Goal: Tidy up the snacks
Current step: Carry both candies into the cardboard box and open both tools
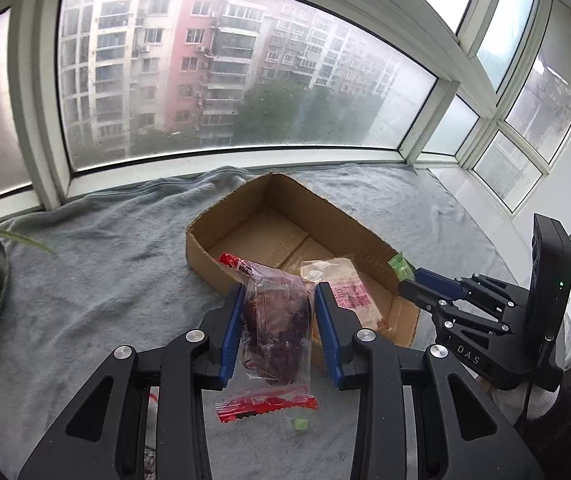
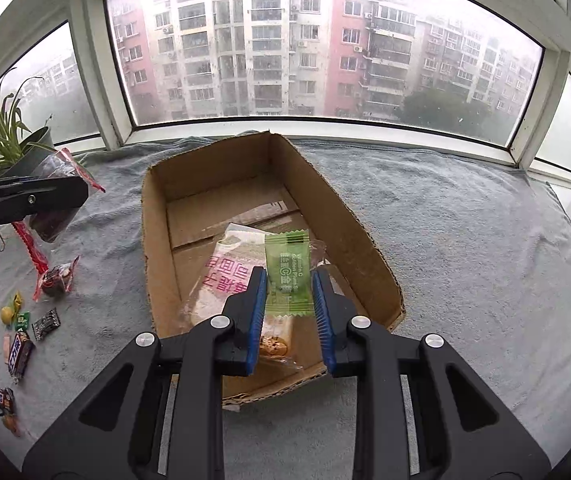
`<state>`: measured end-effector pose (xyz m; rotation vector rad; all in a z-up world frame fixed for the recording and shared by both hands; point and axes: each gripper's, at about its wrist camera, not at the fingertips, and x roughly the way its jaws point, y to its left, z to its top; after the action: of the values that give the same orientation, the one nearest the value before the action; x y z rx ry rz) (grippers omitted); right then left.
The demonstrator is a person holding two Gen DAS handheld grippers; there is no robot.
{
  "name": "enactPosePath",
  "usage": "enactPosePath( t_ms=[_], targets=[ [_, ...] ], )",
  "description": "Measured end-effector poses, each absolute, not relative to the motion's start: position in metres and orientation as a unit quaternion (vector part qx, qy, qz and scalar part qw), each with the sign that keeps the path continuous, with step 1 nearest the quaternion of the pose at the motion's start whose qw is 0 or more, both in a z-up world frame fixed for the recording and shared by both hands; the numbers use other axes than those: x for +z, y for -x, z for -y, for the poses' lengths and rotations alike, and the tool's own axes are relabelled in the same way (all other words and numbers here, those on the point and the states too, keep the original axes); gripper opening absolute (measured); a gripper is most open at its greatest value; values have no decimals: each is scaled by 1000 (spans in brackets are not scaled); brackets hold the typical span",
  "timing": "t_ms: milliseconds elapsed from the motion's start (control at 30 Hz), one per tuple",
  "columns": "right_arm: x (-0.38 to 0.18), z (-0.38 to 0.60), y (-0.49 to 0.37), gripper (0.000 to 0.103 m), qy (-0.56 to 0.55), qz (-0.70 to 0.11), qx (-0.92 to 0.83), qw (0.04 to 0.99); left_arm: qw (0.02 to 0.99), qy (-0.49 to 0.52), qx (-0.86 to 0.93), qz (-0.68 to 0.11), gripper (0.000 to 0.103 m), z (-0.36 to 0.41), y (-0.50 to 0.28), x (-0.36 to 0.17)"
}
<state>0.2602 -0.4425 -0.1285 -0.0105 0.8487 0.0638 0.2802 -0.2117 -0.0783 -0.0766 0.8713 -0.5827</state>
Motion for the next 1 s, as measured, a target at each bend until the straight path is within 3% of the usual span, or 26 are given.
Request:
enactPosePath(
  t_ms=[567, 633, 667, 700, 733, 1000],
  targets=[
    [-147, 455, -279, 25, -2, -426, 18, 904, 847, 19, -294, -442, 34, 263, -308, -106],
    [-147, 455, -278, 38, -2, -425, 17, 905, 847, 22, -295, -441, 36, 265, -310, -105],
    [-147, 454, -278, 61, 0, -422, 15, 906, 847, 20, -291, -444, 51, 265, -311, -105],
    [-145, 453, -276, 74, 3, -417, 11, 909, 849, 18, -284, -445, 61, 264, -311, -105],
    [-143, 452, -274, 74, 7, -409, 8, 912, 853, 20, -280, -441, 68, 263, -311, -103],
    [-134, 446, -269, 75, 11, -402, 9, 916, 854, 24, -277, -440, 68, 254, -309, -97]
  ],
)
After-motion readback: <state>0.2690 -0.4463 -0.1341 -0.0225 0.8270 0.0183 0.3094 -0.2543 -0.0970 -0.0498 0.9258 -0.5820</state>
